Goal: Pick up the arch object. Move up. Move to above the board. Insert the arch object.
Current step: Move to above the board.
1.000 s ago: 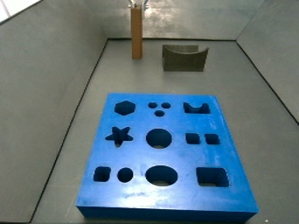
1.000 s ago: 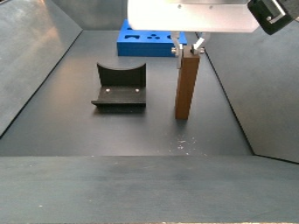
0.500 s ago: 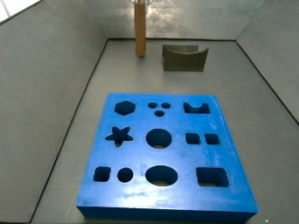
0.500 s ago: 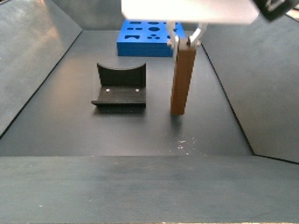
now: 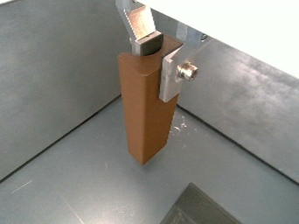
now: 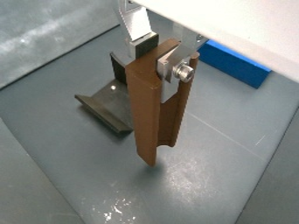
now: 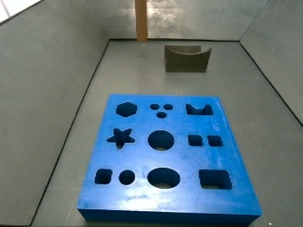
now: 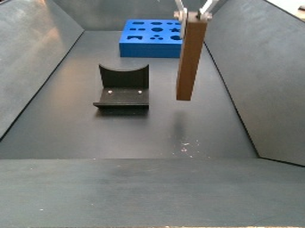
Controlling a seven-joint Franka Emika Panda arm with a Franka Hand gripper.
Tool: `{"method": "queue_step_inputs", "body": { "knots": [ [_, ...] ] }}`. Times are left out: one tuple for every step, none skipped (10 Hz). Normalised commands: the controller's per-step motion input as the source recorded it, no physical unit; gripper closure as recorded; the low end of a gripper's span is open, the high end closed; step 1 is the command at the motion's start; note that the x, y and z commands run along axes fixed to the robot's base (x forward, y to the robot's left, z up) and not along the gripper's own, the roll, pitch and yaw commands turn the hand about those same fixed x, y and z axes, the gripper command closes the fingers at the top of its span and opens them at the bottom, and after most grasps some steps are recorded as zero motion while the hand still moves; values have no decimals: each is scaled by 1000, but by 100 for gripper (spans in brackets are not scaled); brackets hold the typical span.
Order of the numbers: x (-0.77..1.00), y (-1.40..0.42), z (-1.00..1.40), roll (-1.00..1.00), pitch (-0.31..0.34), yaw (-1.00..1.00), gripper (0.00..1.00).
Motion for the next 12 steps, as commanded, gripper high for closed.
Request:
{"method": "queue_step_inputs", "body": {
  "knots": [
    [-13,-27,1000,242,31,76,100],
    [-10,-32,1000,205,47,66,100],
    [-6,-29,1000,156,64,50,100],
    [2,-27,1000,115,78,41,100],
    [4,-27,1000,97,92,36,100],
    [8,-29,1000,98,96,34,100],
    [7,-29,1000,100,94,35,100],
    [5,-28,906,100,88,35,100],
    [6,-24,744,100,90,35,100],
    [6,-21,636,100,92,35,100],
    [11,-14,422,98,93,37,100],
    [7,-10,209,95,94,37,100]
  ]
}}
